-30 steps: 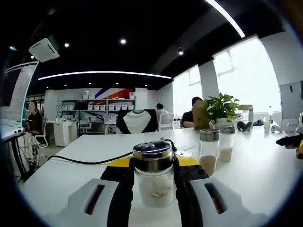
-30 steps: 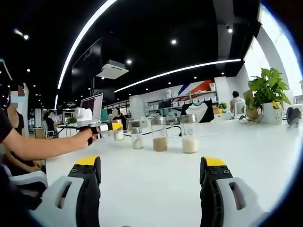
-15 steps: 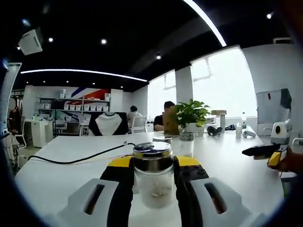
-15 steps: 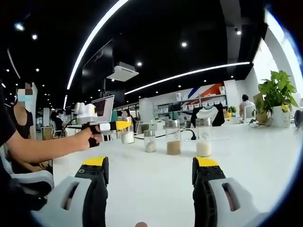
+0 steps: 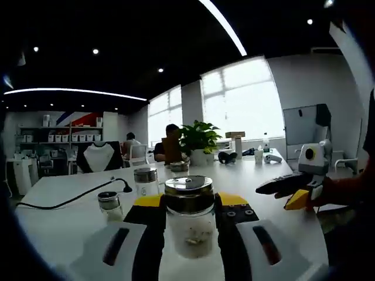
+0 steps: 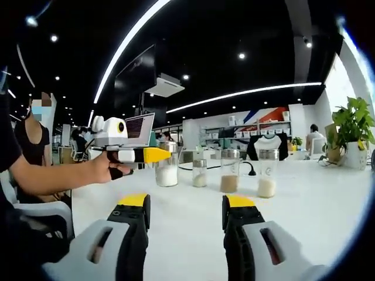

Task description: Rotate the seasoning bottle until the label or dispensing opening points toward the visible target arrow and the bottle remains upright within the marked orientation range

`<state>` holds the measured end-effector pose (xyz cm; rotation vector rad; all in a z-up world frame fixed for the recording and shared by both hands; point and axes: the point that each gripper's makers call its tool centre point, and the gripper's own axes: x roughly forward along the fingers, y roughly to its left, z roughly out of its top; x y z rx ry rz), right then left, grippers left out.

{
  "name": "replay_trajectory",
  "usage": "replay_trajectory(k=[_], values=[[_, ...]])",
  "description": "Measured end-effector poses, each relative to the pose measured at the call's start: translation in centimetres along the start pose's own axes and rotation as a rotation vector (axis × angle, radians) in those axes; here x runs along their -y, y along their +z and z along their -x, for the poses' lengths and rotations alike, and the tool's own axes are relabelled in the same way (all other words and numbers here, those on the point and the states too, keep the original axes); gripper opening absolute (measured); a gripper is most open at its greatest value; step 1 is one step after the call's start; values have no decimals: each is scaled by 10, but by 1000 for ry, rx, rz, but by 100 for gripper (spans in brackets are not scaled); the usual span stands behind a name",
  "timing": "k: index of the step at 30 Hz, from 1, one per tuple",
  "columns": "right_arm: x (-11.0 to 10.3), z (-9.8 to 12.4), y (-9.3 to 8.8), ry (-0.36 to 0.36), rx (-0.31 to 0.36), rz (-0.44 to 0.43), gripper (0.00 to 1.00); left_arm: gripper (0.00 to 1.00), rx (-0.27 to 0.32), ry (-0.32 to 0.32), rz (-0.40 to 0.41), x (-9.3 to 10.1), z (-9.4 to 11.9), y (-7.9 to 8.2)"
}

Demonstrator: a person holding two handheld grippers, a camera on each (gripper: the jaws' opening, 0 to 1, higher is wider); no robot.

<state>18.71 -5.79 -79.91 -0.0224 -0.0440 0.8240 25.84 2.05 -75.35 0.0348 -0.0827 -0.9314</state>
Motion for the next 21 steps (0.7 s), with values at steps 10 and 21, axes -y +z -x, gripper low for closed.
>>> replay_trajectory(k=[10,21], values=[[-18,-7,-10,64,-58,63,47,34,-5,-138,17,44,0,-3],[-35,-11,-6,120,-35,70,42,34,-9,-252,32,84,-1,-6]])
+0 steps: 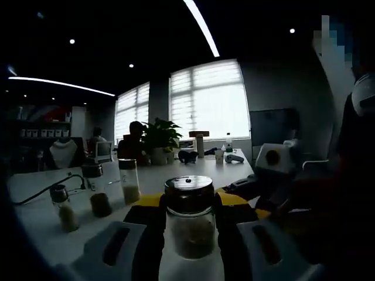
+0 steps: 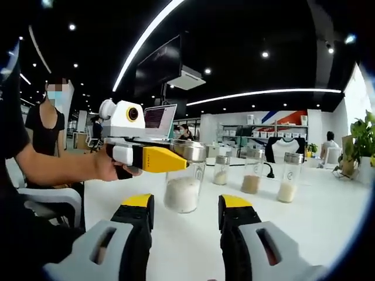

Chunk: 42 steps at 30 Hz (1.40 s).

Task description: Rotate the seasoning bottle until the label or dispensing opening points toward the visible target arrow and the bottle remains upright within the marked orientation range

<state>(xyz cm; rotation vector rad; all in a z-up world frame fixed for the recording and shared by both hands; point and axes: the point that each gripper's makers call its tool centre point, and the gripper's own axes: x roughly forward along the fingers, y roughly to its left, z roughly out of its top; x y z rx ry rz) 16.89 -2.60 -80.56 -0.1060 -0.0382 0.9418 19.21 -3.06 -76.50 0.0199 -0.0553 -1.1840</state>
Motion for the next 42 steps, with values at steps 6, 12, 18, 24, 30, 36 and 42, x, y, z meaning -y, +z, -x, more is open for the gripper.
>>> replay_trajectory(k=[6,12,18,24,30,36,42], values=[[-5,-3,-1,3,-3,32,36,34,12,-43,22,13,-3,-1],[-9,-6,0,10,4,54,30,34,15,-67,31,19,-5,-1],[-8,-5,0,11,3,41,31,34,16,-70,28,21,-5,-2],[-10,-5,1,18,19,27,31,34,27,-75,33,22,-4,0],[-16,-5,4,46,35,18,32,34,41,-101,44,28,-2,3],[-19,-5,9,82,72,-44,32,34,77,-134,76,32,0,9],[-15,-6,5,33,36,-2,31,35,63,-119,34,33,-2,6]])
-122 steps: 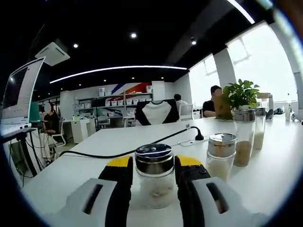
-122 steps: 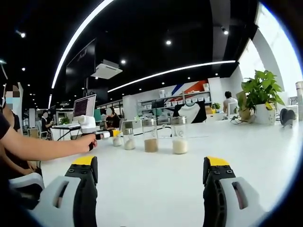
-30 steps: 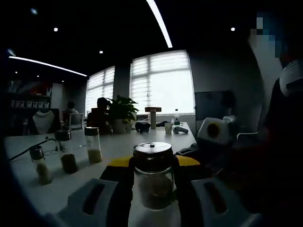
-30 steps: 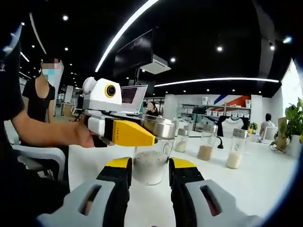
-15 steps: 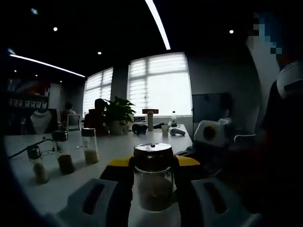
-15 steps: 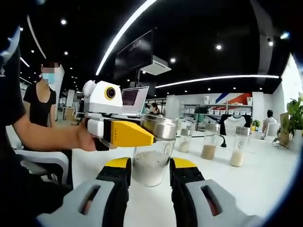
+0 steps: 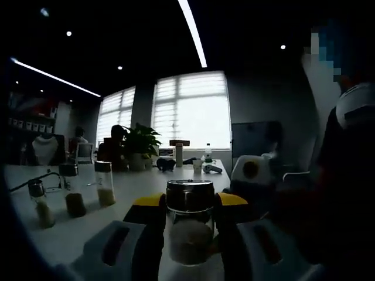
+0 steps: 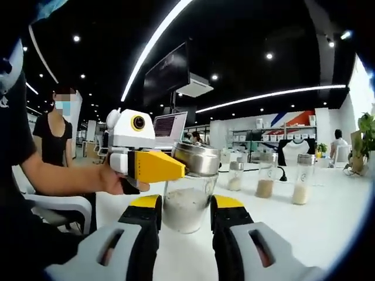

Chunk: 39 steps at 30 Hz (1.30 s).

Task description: Rotate the seasoning bottle until the label or dispensing opening points toward the visible target arrow and the bottle remains upright within the marked orientation range

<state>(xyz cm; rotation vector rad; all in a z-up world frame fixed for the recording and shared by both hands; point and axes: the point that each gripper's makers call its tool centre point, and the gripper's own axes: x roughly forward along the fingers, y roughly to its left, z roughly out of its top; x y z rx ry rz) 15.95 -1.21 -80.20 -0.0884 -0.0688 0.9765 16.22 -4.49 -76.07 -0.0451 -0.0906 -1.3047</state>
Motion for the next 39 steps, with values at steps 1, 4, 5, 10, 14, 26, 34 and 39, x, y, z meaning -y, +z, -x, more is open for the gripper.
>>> replay_trajectory(k=[1,4,5,10,14,26,34,39], values=[[2,-1,-3,-21,-23,23,30,35,-17,15,-10,0,-1,-2],[5,-3,-5,-76,-35,49,30,35,-54,91,15,-7,-1,-5],[5,-3,-5,-82,-35,45,30,35,-59,104,16,-8,-1,-5],[14,-4,-4,-198,-33,39,30,35,-66,256,-12,-13,-1,-2],[20,-4,-8,-284,-76,56,30,34,-66,359,-26,-18,0,-4],[16,-8,-12,-213,-76,-54,31,31,-59,374,-72,-19,7,-3],[-3,-10,-3,-34,-28,-82,31,31,8,238,25,-7,23,6],[-8,-11,-3,0,-20,-122,33,31,37,186,41,1,24,10]])
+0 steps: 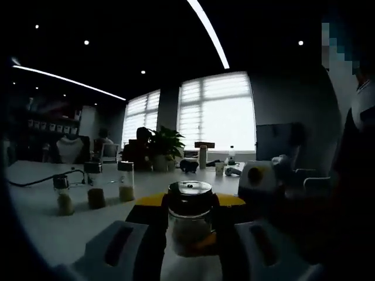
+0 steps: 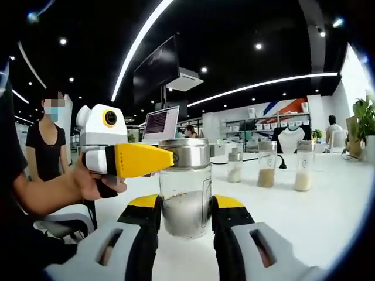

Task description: Rotate the seasoning bottle until the label or dispensing opening points toward the visible target arrow and the bottle remains upright within the marked orientation range

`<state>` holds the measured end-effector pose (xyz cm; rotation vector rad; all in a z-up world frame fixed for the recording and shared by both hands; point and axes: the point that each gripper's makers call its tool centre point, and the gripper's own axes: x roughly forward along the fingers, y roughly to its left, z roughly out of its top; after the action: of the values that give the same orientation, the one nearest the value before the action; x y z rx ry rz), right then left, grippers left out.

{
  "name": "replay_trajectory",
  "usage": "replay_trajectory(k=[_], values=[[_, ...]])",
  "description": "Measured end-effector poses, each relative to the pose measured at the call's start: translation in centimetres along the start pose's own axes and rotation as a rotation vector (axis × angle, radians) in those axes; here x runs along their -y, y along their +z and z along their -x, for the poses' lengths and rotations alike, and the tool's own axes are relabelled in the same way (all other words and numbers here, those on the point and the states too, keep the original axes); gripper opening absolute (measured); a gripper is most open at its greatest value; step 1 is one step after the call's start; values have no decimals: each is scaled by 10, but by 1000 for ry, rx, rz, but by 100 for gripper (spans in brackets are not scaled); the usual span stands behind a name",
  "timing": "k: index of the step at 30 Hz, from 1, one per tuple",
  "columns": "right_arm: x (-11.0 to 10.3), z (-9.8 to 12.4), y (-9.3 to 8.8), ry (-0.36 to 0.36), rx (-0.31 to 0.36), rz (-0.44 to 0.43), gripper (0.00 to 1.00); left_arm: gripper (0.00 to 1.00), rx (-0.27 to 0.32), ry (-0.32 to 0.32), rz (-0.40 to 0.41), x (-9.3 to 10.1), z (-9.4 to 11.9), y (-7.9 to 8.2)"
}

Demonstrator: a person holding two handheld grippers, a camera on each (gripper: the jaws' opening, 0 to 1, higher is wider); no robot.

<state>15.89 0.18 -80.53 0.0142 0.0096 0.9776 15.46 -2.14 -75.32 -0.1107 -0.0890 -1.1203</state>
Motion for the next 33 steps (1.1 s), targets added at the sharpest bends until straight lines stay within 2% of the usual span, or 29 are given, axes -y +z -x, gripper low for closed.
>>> replay_trajectory(k=[1,3,5,7,9,10,11,14,18,20,24,28,30,31,32,33], values=[[-1,0,0,-1,-6,2,32,31,-1,8,1,0,-1,0],[4,1,0,-57,-31,73,32,31,-4,43,7,-2,-2,-2],[11,2,0,-133,-39,112,32,32,-2,125,4,-7,-4,-2],[19,2,-4,-209,-52,94,31,32,-16,201,-20,-11,-7,-5],[22,1,-5,-238,-43,60,31,31,-24,239,-52,-12,-9,-6],[25,1,-5,-279,-35,35,31,31,-34,278,-85,-12,-12,-7],[29,2,-5,-322,-36,52,31,31,-37,300,-80,-12,-13,-7],[33,4,-3,-390,-30,89,31,31,-33,329,-54,-14,-16,-7],[38,5,-4,-462,-31,83,31,31,-36,385,-51,-21,-19,-8],[37,5,-2,-471,-23,91,31,32,-22,403,-41,-23,-19,-6],[36,5,3,-459,-1,138,31,32,30,413,42,-29,-15,-3],[33,4,4,-435,43,130,31,34,43,421,56,-30,-13,-4],[31,3,5,-433,55,135,31,35,16,440,8,-33,-13,-9],[31,3,5,-434,57,136,31,35,17,436,14,-31,-14,-9],[31,2,4,-432,55,132,31,35,30,427,27,-31,-12,-8],[32,1,3,-430,53,128,31,34,65,412,81,-29,-12,-4]])
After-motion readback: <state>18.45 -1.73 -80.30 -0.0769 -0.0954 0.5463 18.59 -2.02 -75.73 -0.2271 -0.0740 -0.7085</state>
